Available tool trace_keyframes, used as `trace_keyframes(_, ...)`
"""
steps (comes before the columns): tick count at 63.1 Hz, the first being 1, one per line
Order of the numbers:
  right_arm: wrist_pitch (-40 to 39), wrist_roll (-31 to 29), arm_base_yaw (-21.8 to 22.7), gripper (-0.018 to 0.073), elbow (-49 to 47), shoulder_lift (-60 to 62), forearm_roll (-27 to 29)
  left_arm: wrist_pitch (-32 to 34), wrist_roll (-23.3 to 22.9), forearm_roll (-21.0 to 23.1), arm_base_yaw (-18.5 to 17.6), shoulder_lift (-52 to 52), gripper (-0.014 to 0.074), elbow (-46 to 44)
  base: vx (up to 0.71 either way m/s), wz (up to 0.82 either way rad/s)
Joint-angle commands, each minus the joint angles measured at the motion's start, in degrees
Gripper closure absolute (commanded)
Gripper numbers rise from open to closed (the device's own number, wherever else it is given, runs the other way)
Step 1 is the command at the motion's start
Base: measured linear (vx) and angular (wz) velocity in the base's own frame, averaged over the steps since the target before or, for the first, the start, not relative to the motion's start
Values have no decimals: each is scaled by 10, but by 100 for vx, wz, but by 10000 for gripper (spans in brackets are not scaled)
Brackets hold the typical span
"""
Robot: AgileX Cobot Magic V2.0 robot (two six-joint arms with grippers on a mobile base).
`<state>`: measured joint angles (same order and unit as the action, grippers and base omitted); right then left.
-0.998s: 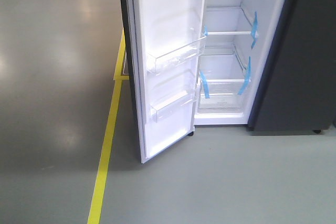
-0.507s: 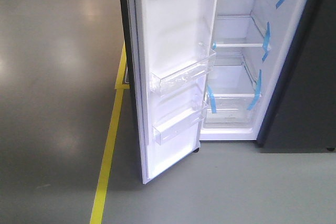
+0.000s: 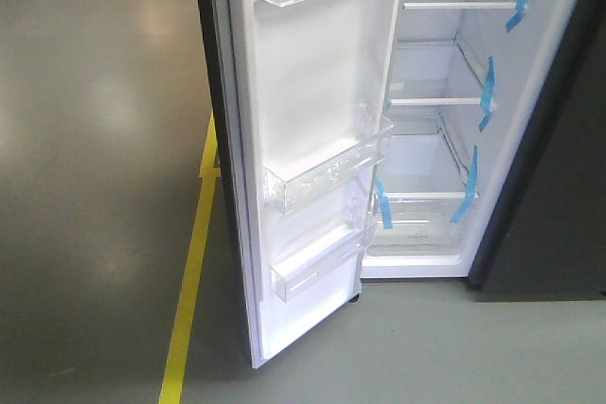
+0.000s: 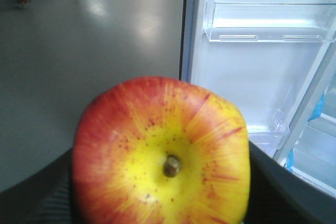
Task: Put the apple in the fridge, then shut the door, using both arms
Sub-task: 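Drive up to the open fridge door holding the apple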
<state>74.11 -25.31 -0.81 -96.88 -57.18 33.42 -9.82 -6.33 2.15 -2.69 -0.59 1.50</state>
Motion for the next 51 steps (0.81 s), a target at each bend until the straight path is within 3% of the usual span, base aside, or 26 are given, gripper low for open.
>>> trace_keyframes(1,-10,0,0,563,-11,1,19,41,-5,6,-2,-9,603,12,18,0)
trace_keyframes(51,-10,0,0,563,-11,1,19,41,-5,6,-2,-9,603,12,16,2)
